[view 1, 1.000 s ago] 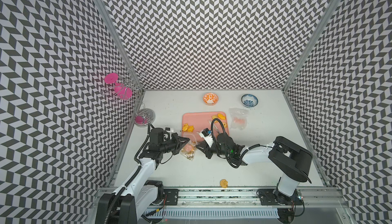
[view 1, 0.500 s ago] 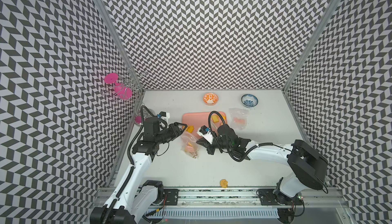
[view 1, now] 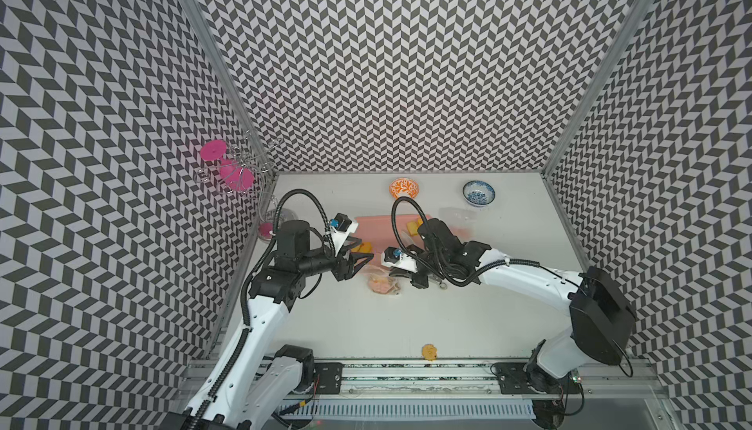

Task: Put the cookies into a resealable bag to prevent moisture
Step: Close the ziploc bag at the center of the board.

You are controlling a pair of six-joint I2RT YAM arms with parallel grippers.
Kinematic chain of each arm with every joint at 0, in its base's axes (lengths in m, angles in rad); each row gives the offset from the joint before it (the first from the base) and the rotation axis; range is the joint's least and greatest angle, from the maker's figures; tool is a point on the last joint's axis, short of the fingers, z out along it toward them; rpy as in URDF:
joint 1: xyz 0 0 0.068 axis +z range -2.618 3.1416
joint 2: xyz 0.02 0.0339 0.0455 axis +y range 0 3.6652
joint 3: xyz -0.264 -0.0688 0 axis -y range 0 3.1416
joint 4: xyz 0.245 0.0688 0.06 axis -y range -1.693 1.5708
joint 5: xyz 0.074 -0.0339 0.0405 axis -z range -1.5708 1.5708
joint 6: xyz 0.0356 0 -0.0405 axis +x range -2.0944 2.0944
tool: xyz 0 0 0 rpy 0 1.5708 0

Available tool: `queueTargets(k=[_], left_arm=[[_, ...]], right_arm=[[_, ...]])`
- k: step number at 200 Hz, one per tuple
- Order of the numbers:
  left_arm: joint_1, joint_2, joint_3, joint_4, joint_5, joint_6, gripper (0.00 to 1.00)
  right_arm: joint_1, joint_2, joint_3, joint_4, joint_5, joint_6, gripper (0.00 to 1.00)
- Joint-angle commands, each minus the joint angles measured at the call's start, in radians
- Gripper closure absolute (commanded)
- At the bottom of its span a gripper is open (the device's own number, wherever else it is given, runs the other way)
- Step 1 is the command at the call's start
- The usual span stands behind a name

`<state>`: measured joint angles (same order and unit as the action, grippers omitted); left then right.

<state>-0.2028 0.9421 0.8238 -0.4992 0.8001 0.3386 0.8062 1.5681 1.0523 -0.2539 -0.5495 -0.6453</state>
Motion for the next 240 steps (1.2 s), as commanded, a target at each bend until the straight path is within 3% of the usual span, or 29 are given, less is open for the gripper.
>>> queueTargets(k=[1,22,46,92,150,191,240], left_arm=[[-0.045,0.121,0.089,-0.183,0.074,0.325,0.35],[-0.068,0.237,0.131,-0.182,0.111,0.365,0.34],[-0.146,0.322,0.139,-0.114,0.037,0.382,0.33],[-0.231,0.445,0.179,-0.099,0.008,0.435,0.33],[-0.268,0.519,0.192,-0.036,-0.081,0.388,0.49],[-0.300,0.572,0.218,-0.048,-0.063,0.360,0.56],[-0.301,0.570,0.193,-0.058,-0.056,0.355,0.78]], right_arm=[[-0.052,-0.080,-0.071,0.110,-0.105,-0.087,1.00],[-0.080,-0.091,-0.108,0.151,-0.134,-0.131,1.00],[-0.123,-0.080,-0.112,0.182,-0.183,-0.143,1.00],[-0.158,-0.017,-0.081,0.193,-0.253,-0.124,1.00],[-0.177,0.051,-0.064,0.183,-0.326,-0.072,1.00],[-0.207,0.059,-0.074,0.233,-0.402,0.002,0.99],[-0.225,0.063,-0.101,0.256,-0.424,0.039,0.97]])
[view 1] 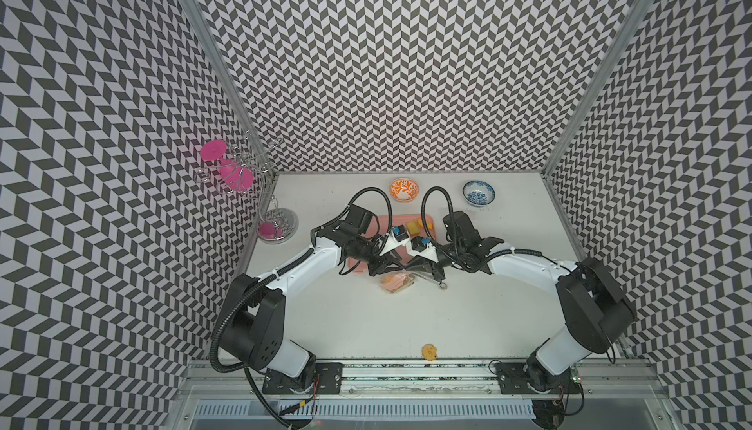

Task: Put the cookies into a resealable bag to prevent moisture
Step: Close the ziploc bag at the center of the board.

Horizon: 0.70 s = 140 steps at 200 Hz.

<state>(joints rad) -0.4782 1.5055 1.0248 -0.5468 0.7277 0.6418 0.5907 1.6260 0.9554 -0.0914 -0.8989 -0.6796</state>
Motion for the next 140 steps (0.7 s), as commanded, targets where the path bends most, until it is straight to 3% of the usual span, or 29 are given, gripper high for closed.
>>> queueTargets(k=[1,26,47,108,140], left_arm=[[-0.025,0.006,-0.010,-0.012,0.018,0.053,0.78],[-0.022,0.014,-0.009,-0.043,0.033,0.059,0.94],[-0.017,0.018,0.001,-0.067,0.050,0.064,1.00],[-0.004,0.042,0.032,-0.106,0.119,0.069,1.00],[0.018,0.027,0.032,-0.095,0.143,0.067,1.00]], right_arm=[[-0.010,0.006,-0.005,0.097,-0.075,0.074,0.97],[-0.019,0.006,-0.013,0.102,-0.080,0.080,0.97],[-0.025,0.001,-0.033,0.130,-0.082,0.100,0.91],[-0.030,0.010,-0.095,0.302,-0.129,0.220,0.86],[-0.031,0.046,-0.077,0.257,-0.143,0.200,0.88]])
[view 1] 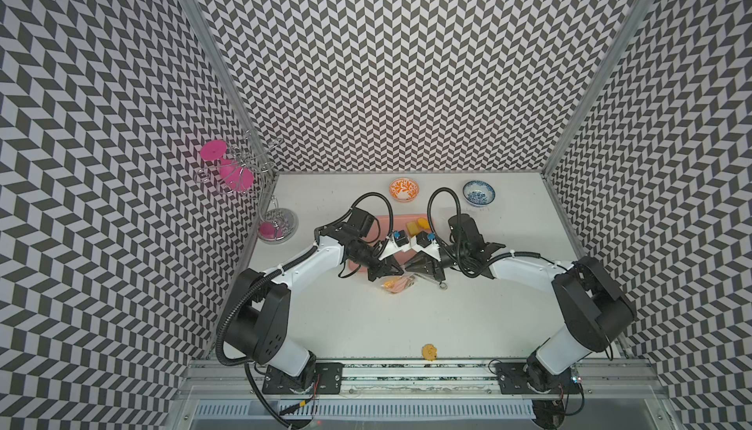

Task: Put the cookies into a resealable bag to prevent moisture
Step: Close the ziploc bag at the center of the board.

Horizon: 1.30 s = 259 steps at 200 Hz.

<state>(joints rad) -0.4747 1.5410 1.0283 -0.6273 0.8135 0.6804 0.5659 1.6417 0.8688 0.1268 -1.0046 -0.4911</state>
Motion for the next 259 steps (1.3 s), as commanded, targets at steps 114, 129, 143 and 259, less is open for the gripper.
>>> queueTargets(k=[114,129,143,259], left_arm=[[0.045,-0.019,-0.004,-0.004,-0.059,0.001,0.97],[0.055,-0.021,0.004,-0.013,-0.045,0.003,1.00],[0.057,-0.025,0.003,-0.020,-0.046,0.004,1.00],[0.093,-0.076,-0.051,0.018,-0.130,-0.044,0.90]], right_arm=[[-0.045,0.017,-0.005,0.060,-0.081,0.066,1.00],[-0.047,0.016,-0.007,0.057,-0.075,0.063,1.00],[-0.050,0.015,-0.007,0.057,-0.070,0.062,1.00],[-0.090,-0.014,-0.052,0.099,-0.057,0.088,1.00]])
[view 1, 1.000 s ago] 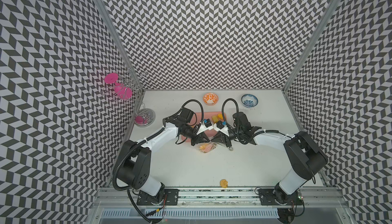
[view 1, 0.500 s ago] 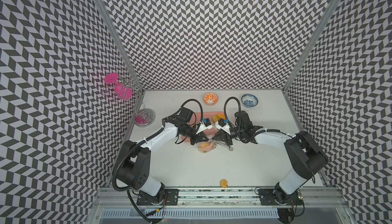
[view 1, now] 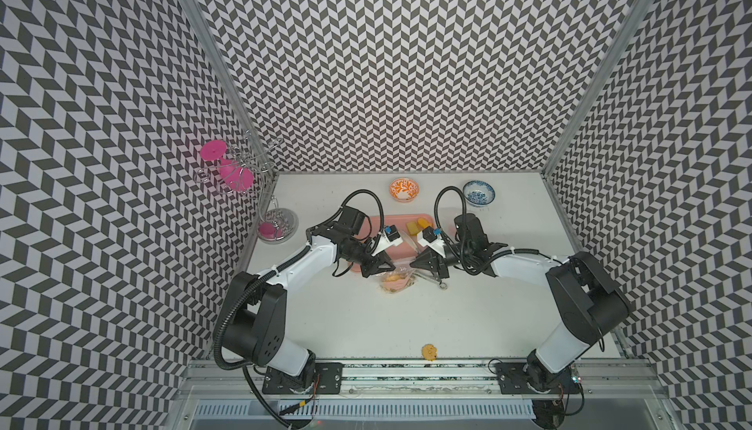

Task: Put the cookies into a resealable bag to prevent moisture
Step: Close the ziploc bag at the center of the board.

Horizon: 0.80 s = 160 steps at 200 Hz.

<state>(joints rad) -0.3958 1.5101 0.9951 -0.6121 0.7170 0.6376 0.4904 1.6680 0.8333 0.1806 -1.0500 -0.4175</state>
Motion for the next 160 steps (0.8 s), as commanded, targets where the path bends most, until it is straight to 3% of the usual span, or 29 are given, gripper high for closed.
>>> queueTargets(k=[1,7,31,44,66,73,83,113,124,134,144,153,160], left_arm=[[0.015,-0.046,-0.019,0.002,-0.032,-0.001,0.92],[0.020,-0.049,-0.018,-0.003,-0.026,0.006,1.00],[0.026,-0.057,-0.026,-0.001,-0.030,0.004,1.00],[0.030,-0.065,-0.035,0.013,-0.052,-0.014,0.85],[0.047,-0.087,-0.044,0.020,-0.056,-0.018,0.83],[0.051,-0.093,-0.047,0.023,-0.053,-0.019,0.85],[0.057,-0.097,-0.049,0.010,-0.029,-0.004,1.00],[0.061,-0.084,-0.034,0.000,-0.007,0.001,1.00],[0.064,-0.095,-0.041,0.019,-0.037,-0.018,0.85],[0.071,-0.108,-0.053,0.033,-0.035,-0.022,0.83],[0.079,-0.118,-0.062,0.041,-0.011,-0.018,0.87],[0.083,-0.120,-0.066,0.037,0.020,-0.011,1.00],[0.083,-0.115,-0.063,0.028,0.034,-0.003,1.00]], right_arm=[[-0.015,-0.040,-0.016,0.046,-0.012,0.015,1.00],[-0.016,-0.042,-0.020,0.051,-0.012,0.017,1.00],[-0.020,-0.048,-0.028,0.059,-0.009,0.023,1.00],[-0.026,-0.053,-0.036,0.061,-0.001,0.027,1.00],[-0.037,-0.069,-0.059,0.082,0.005,0.039,1.00],[-0.040,-0.072,-0.064,0.087,0.006,0.042,1.00],[-0.041,-0.074,-0.069,0.095,0.004,0.049,1.00],[-0.043,-0.073,-0.072,0.100,0.011,0.051,1.00],[-0.048,-0.077,-0.079,0.102,0.015,0.051,1.00],[-0.050,-0.080,-0.084,0.110,0.016,0.054,1.00],[-0.052,-0.082,-0.089,0.120,0.019,0.061,1.00],[-0.052,-0.078,-0.088,0.123,0.016,0.064,1.00],[-0.052,-0.076,-0.085,0.123,0.018,0.064,1.00]])
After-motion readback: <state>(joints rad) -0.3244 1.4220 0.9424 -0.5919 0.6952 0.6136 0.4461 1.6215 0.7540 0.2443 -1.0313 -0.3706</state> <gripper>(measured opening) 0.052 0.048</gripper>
